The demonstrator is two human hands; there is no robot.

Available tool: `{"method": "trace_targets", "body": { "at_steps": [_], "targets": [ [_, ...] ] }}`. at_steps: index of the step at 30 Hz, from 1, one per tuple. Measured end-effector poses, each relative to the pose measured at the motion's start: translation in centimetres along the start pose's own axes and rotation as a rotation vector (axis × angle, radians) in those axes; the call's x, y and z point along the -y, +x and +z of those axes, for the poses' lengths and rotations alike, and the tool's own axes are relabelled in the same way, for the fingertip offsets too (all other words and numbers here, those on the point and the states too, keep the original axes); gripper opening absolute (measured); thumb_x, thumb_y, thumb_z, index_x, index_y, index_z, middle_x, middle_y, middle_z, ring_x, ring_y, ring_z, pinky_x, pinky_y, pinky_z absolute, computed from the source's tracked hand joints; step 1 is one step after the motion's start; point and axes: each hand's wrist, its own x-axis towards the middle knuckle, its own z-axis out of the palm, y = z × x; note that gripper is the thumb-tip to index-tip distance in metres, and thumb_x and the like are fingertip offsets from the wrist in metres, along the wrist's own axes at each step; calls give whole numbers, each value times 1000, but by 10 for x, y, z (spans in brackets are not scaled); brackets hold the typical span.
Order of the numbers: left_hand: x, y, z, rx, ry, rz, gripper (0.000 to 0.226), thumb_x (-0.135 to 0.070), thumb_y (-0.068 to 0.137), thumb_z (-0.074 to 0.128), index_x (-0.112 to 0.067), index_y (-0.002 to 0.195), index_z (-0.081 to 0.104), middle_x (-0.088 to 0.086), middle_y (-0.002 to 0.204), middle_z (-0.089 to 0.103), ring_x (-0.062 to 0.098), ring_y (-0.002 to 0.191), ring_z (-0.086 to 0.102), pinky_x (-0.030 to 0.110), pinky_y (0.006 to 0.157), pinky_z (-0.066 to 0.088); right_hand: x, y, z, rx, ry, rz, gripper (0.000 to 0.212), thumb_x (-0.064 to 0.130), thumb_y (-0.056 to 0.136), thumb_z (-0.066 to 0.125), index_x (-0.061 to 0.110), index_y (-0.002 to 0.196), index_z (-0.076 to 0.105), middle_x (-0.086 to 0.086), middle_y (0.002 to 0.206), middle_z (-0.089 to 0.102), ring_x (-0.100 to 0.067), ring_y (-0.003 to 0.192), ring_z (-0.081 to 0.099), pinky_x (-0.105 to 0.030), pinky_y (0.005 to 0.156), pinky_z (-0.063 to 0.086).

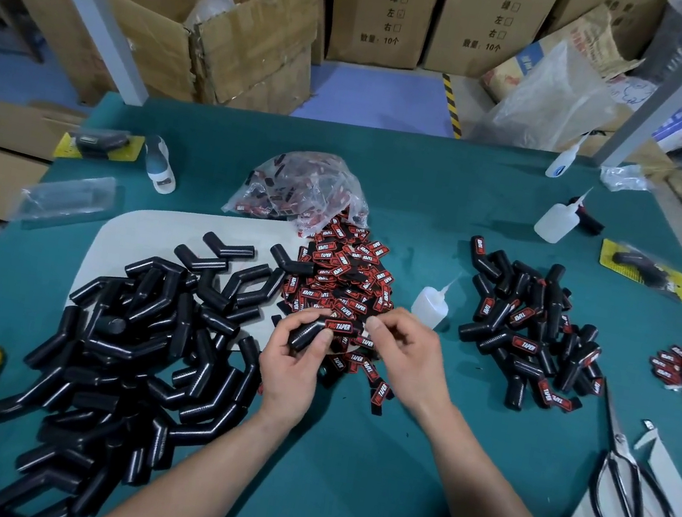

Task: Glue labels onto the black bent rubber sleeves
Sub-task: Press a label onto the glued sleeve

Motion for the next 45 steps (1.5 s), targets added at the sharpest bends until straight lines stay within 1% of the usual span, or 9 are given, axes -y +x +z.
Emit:
{"method": "trace_targets", "body": {
  "at_steps": [3,10,15,19,23,28,35,40,45],
  "targets": [
    [-2,2,-1,-16,-7,4,21,-27,90,74,-32,111,71,2,117,74,17,110,70,23,91,54,0,-4,8,49,29,18,12,13,90,72,17,79,73,1,77,64,-8,71,56,-22,67,45],
    [1,-1,1,4,30,24,25,-28,89,73,-15,110,68,1,116,74,23,114,67,35,102,52,-4,-5,22,61,279,170,12,5,83,79,-3,80,71,-3,67,47,-11,53,45,-19,51,39],
    [-2,-3,1,-2,8,1,27,-27,87,73,-17,112,67,2,118,74,24,115,67,42,103,52,-6,-6,23,68,369,157,20,-1,83,76,12,69,72,-5,68,44,-10,54,44,-19,51,39],
    [-2,-3,2,41,3,-85,28,-21,88,77,-19,115,69,5,118,74,29,114,69,52,102,53,-11,-3,22,94,354,102,35,-2,82,76,26,63,71,10,67,47,-5,61,43,-18,58,39],
    [0,0,3,19,29,-184,31,-4,89,77,-26,111,72,0,112,77,23,109,71,43,99,57,-20,-2,22,125,373,84,36,-5,86,71,27,71,75,17,71,53,-1,61,49,-15,57,43],
    [0,1,4,31,35,-194,35,2,89,75,-26,110,71,-14,106,77,4,99,72,17,87,54,-32,-1,23,99,358,87,11,0,86,72,8,78,73,3,74,51,-8,66,48,-19,60,44],
    [-1,0,3,82,74,-172,33,0,93,71,-26,114,69,-18,110,76,1,103,70,15,89,52,-39,1,25,91,360,107,9,-1,85,74,-10,84,71,5,72,47,-10,65,44,-19,58,43],
    [-2,-3,0,143,59,-172,29,-11,95,68,-22,122,67,-15,111,76,6,89,68,14,79,53,-36,1,23,91,366,135,3,4,81,78,8,80,78,0,73,45,-11,65,41,-20,57,40],
    [-2,-4,-1,168,72,-134,31,-7,96,63,-21,124,66,-15,116,75,1,90,68,14,80,54,-38,0,24,94,370,140,4,8,82,80,6,85,79,4,75,49,-13,71,46,-23,65,40]
  ]
}}
